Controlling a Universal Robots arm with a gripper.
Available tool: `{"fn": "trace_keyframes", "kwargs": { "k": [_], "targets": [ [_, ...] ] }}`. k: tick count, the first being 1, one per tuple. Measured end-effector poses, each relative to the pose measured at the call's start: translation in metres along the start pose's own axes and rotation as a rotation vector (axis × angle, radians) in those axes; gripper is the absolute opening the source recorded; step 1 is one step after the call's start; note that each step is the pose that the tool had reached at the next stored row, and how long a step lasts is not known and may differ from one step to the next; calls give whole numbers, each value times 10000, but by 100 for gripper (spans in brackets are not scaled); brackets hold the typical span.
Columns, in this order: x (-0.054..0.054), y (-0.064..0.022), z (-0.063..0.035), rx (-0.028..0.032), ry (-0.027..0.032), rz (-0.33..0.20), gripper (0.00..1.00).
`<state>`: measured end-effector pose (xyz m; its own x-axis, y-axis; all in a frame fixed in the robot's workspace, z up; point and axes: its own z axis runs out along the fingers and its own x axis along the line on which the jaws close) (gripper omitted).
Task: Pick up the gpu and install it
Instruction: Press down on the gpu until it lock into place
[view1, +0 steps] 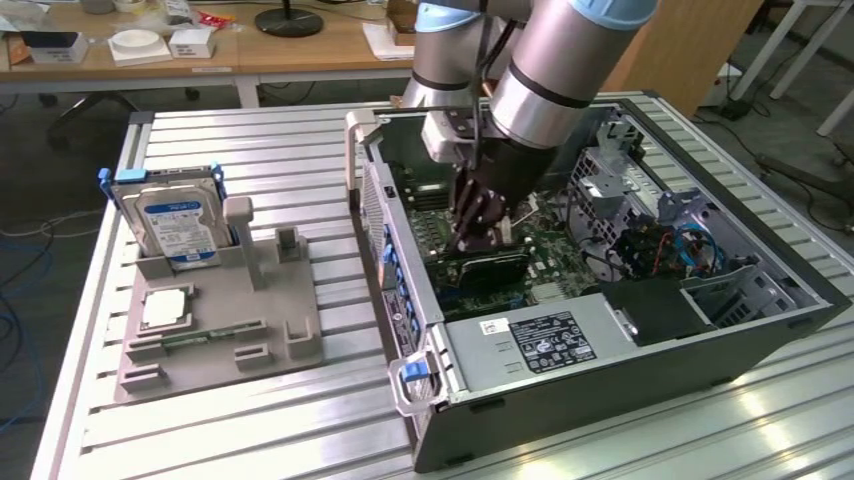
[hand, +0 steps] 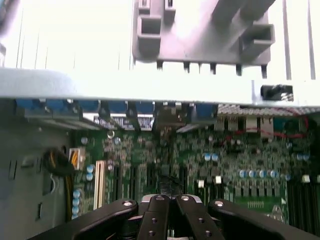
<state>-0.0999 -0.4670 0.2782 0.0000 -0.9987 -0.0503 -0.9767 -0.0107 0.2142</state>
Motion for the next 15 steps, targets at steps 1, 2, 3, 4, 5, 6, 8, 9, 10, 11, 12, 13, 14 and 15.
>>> {"fn": "trace_keyframes", "kwargs": {
  "k": [1, 2, 3, 4, 5, 6, 8, 9, 10, 11, 12, 13, 14, 15],
  "targets": [
    [0, 4, 1, -116, 0, 6, 10],
    [0, 13, 2, -198, 0, 10, 10],
    [0, 18, 3, -336, -1, 16, 10],
    [0, 20, 4, -511, -4, 25, 10],
    [-1, 20, 4, -691, -6, 34, 10],
    [-1, 20, 5, -870, -9, 43, 10],
    [-3, 20, 5, -1229, -12, 59, 10],
    [-4, 18, 4, -1426, -15, 69, 10],
    [-4, 17, 4, -1563, -16, 75, 10],
    [-4, 16, 4, -1647, -17, 79, 10],
    [-4, 17, 3, -1664, -16, 81, 10],
    [-4, 18, 3, -1664, -16, 82, 10],
    [-4, 18, 3, -1665, -15, 83, 10],
    [-4, 20, 4, -1665, -16, 83, 10]
  ]
}}
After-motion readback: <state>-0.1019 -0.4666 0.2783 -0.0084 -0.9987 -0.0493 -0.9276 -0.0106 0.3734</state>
